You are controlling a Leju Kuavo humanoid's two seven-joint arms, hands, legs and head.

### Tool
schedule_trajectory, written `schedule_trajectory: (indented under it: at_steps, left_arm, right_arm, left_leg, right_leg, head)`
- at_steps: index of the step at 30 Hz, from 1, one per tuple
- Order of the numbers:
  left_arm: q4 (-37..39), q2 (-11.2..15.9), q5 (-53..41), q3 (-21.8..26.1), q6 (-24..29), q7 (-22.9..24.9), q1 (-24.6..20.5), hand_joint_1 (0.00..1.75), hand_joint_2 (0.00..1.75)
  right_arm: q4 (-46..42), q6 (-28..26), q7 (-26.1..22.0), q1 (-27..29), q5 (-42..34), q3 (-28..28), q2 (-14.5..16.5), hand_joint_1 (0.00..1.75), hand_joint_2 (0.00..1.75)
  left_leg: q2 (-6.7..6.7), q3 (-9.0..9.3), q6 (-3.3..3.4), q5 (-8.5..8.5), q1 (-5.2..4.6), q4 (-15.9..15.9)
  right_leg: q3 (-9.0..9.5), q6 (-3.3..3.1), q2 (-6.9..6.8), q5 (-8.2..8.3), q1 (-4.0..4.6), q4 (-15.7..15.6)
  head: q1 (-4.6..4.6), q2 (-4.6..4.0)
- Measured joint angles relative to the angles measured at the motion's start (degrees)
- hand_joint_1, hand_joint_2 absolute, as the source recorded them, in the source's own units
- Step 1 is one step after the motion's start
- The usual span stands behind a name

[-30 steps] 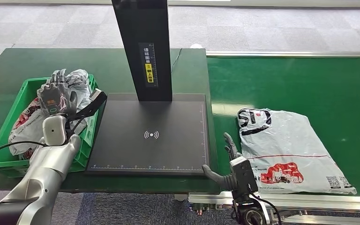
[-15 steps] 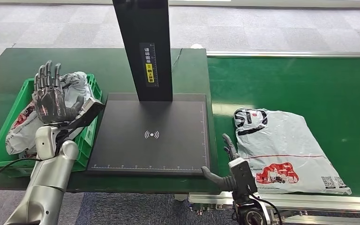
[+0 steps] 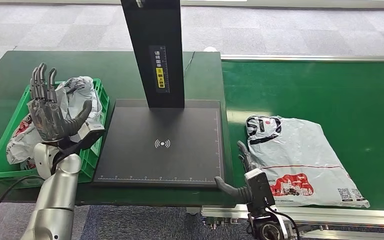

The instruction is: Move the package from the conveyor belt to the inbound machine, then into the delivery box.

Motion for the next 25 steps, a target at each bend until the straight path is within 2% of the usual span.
schedule_trajectory:
  at_steps: [4, 7, 8, 11, 13, 17, 25]
  left_arm:
    - [-7.51, -3.29, 6.49, 0.19, -0.01, -2.50, 4.34, 0.00, 1.75]
    - [-10.92, -3.89, 20.39, -2.60, -2.28, -0.05, 7.51, 0.00, 1.75]
    - [-11.28, -3.67, 27.25, -4.58, -4.91, 2.17, 8.67, 0.00, 1.75]
    - [-11.62, -2.44, 41.85, -11.98, -18.61, 7.16, 12.97, 0.00, 1.75]
    - [-11.34, -1.56, 45.62, -16.12, -25.34, 7.94, 15.44, 0.00, 1.75]
    - [-8.65, -0.17, 52.49, -20.81, -32.30, 7.93, 18.73, 0.00, 1.75]
    - [-2.12, 0.56, 57.16, -24.56, -37.91, 6.88, 20.27, 0.00, 1.75]
  right_arm:
    - [0.74, -0.63, -0.80, -0.75, -0.95, 0.65, -0.17, 0.00, 1.75]
    - [1.38, -1.03, -1.86, -1.28, -2.17, 1.09, -0.43, 0.00, 1.75]
    - [1.60, -1.10, -2.24, -1.53, -2.74, 1.28, -0.57, 0.00, 1.75]
    - [2.49, -0.94, -3.09, -2.66, -4.26, 1.86, -1.08, 0.00, 1.75]
    - [3.09, -0.76, -3.43, -3.33, -4.80, 2.21, -1.25, 0.00, 1.75]
    - [3.84, -0.84, -4.00, -3.73, -5.32, 2.79, -1.36, 0.00, 1.75]
    - [4.35, 0.40, -5.90, -4.19, -6.65, 3.58, -0.90, 0.00, 1.75]
  left_leg:
    - [0.01, 0.00, 0.00, -0.02, -0.01, 0.00]
    - [0.00, 0.02, -0.01, -0.03, 0.00, 0.00]
    - [0.00, 0.03, -0.01, -0.03, 0.01, 0.00]
    - [-0.03, 0.00, -0.01, -0.01, 0.02, -0.01]
    - [0.02, 0.01, -0.01, -0.01, 0.01, -0.01]
    - [0.06, 0.01, -0.01, -0.02, -0.01, -0.01]
    - [-0.01, -0.03, -0.02, -0.02, 0.01, -0.01]
  right_leg:
    - [-0.02, 0.01, 0.00, -0.01, -0.01, -0.03]
    - [-0.03, 0.01, 0.00, -0.02, 0.00, -0.05]
    - [-0.02, 0.01, 0.00, -0.02, 0.01, -0.05]
    - [0.01, 0.02, -0.06, -0.02, 0.01, -0.03]
    - [0.01, 0.02, -0.04, -0.02, 0.01, -0.02]
    - [-0.02, 0.02, -0.01, -0.02, -0.01, -0.03]
    - [-0.04, 0.03, -0.03, -0.04, 0.01, -0.03]
  head:
    - [0.00, 0.00]
    - [-0.02, 0.00]
    - [-0.03, 0.00]
    - [0.00, 0.00]
    - [0.01, 0.00]
    - [-0.02, 0.00]
    - [-0.02, 0.00]
